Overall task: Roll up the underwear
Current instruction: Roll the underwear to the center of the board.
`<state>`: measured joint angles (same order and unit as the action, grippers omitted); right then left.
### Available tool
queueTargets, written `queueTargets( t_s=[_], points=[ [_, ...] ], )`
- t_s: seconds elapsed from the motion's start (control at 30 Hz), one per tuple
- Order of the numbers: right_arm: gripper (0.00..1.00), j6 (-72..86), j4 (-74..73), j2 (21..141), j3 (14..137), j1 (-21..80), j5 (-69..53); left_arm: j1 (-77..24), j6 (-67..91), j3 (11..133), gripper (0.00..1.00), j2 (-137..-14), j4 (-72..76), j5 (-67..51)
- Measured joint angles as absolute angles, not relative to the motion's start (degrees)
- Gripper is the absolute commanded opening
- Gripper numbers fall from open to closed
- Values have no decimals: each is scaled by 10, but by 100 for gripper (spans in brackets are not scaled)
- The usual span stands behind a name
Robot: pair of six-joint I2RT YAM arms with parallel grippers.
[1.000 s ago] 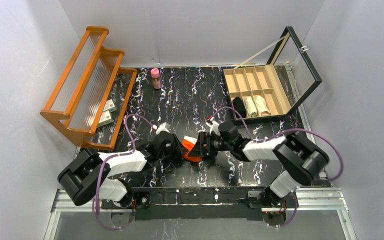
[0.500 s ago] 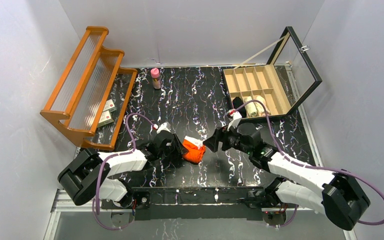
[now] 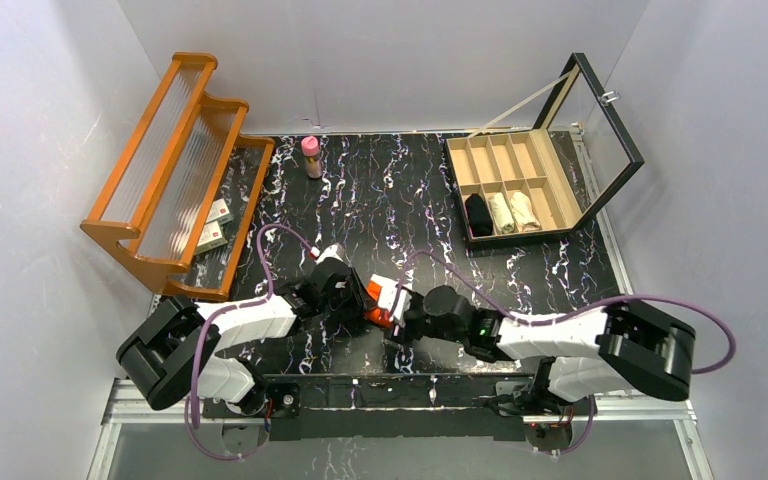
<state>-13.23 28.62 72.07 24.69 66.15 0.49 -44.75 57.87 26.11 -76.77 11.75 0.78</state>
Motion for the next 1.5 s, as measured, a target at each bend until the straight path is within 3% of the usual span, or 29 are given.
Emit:
queueTargets(
  t_s=[0.3,0.5,0.6,0.63,0.73,1.0,1.27,1.5],
  points=[
    [58,-259,351,823,245,695,52,-448,579,263,22,-767,107,1],
    [40,-276,427,874,230,702,78,-448,579,263,23,-762,100,0],
    [16,-254,439,876,226,704,83,-448,580,263,30,-755,91,1],
    [14,-234,443,875,225,704,84,-448,581,263,34,-752,86,2],
    [10,-184,465,870,211,704,86,-448,582,263,49,-738,67,4],
    [6,-4,527,869,182,657,13,-449,588,244,67,-665,8,20],
    [6,208,655,926,151,550,-133,-449,593,221,72,-575,-16,34],
    [7,384,767,1018,151,477,-231,-449,592,212,74,-569,20,23]
  ],
)
